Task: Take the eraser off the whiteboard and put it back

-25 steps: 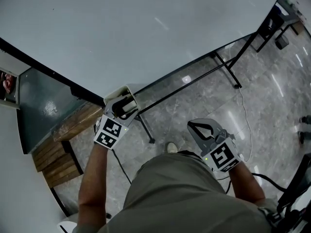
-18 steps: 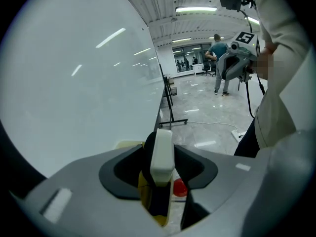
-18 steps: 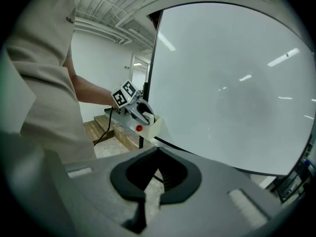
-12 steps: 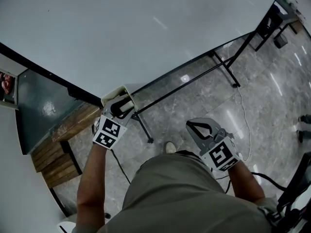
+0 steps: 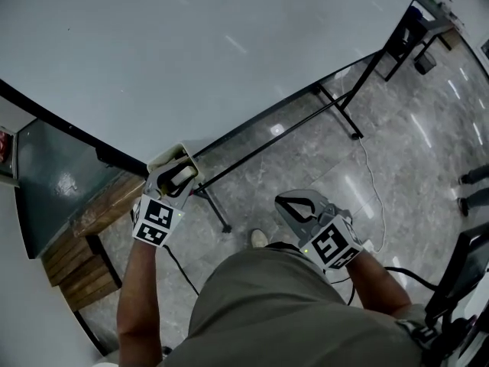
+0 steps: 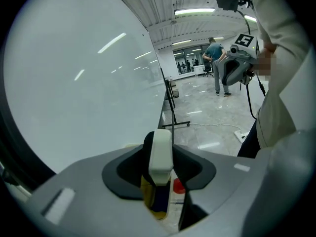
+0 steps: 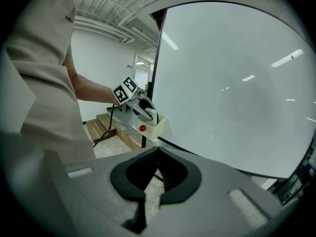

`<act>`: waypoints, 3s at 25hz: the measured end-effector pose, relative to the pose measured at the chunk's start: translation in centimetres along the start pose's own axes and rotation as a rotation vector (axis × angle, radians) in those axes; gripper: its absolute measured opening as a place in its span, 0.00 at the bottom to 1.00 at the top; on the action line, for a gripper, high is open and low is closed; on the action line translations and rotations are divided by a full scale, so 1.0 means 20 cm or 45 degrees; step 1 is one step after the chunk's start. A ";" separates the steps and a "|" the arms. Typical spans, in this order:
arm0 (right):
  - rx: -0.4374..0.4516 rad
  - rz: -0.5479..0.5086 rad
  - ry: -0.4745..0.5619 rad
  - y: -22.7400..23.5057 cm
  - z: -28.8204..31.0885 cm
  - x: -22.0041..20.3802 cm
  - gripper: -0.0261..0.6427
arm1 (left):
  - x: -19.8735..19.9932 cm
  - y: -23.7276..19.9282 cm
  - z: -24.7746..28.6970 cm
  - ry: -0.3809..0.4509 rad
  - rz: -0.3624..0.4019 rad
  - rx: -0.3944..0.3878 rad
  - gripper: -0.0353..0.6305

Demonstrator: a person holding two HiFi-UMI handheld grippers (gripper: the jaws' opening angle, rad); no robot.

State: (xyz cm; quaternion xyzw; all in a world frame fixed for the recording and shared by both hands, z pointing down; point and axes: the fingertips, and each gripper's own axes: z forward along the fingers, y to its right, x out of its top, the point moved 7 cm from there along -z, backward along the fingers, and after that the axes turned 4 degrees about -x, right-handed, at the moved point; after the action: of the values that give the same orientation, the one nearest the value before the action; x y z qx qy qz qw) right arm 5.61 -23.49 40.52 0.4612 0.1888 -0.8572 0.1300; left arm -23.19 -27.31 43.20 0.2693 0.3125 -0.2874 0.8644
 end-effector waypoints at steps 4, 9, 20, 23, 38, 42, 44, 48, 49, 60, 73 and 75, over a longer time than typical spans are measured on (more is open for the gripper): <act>0.001 -0.006 -0.002 -0.03 -0.01 0.02 0.04 | 0.01 0.00 -0.06 0.025 0.015 0.032 0.31; -0.002 -0.011 -0.006 -0.07 -0.01 0.04 0.04 | 0.05 0.00 -0.13 0.077 0.025 0.062 0.31; 0.010 -0.028 -0.002 -0.21 -0.03 0.10 0.04 | 0.16 0.04 -0.41 0.208 0.079 0.161 0.31; 0.014 -0.030 -0.003 -0.25 -0.04 0.11 0.04 | 0.19 0.07 -0.49 0.244 0.100 0.183 0.31; 0.024 -0.052 0.014 -0.55 -0.12 0.17 0.04 | 0.33 0.31 -0.99 0.409 0.104 0.242 0.31; 0.038 -0.060 0.007 -0.60 -0.13 0.18 0.04 | 0.34 0.37 -1.09 0.428 0.092 0.252 0.31; 0.047 -0.067 0.007 -0.66 -0.15 0.19 0.04 | 0.32 0.42 -1.17 0.429 0.096 0.259 0.31; 0.051 -0.084 0.010 -0.79 -0.21 0.23 0.04 | 0.30 0.52 -1.33 0.450 0.142 0.260 0.31; 0.046 -0.086 0.009 -0.81 -0.23 0.23 0.04 | 0.30 0.55 -1.36 0.465 0.147 0.256 0.31; 0.057 -0.111 0.012 -1.08 -0.32 0.25 0.04 | 0.29 0.82 -1.72 0.551 0.232 0.246 0.31; 0.049 -0.144 -0.004 -1.48 -0.46 0.30 0.04 | 0.16 1.19 -2.13 0.671 0.245 0.186 0.30; 0.046 -0.150 -0.017 -1.53 -0.48 0.29 0.04 | 0.14 1.24 -2.18 0.692 0.247 0.179 0.30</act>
State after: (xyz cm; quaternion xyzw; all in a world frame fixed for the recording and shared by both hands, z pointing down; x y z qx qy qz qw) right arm -2.48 7.84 37.01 0.4458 0.1992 -0.8697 0.0723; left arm -21.69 16.98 19.61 0.4243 0.4847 -0.1418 0.7516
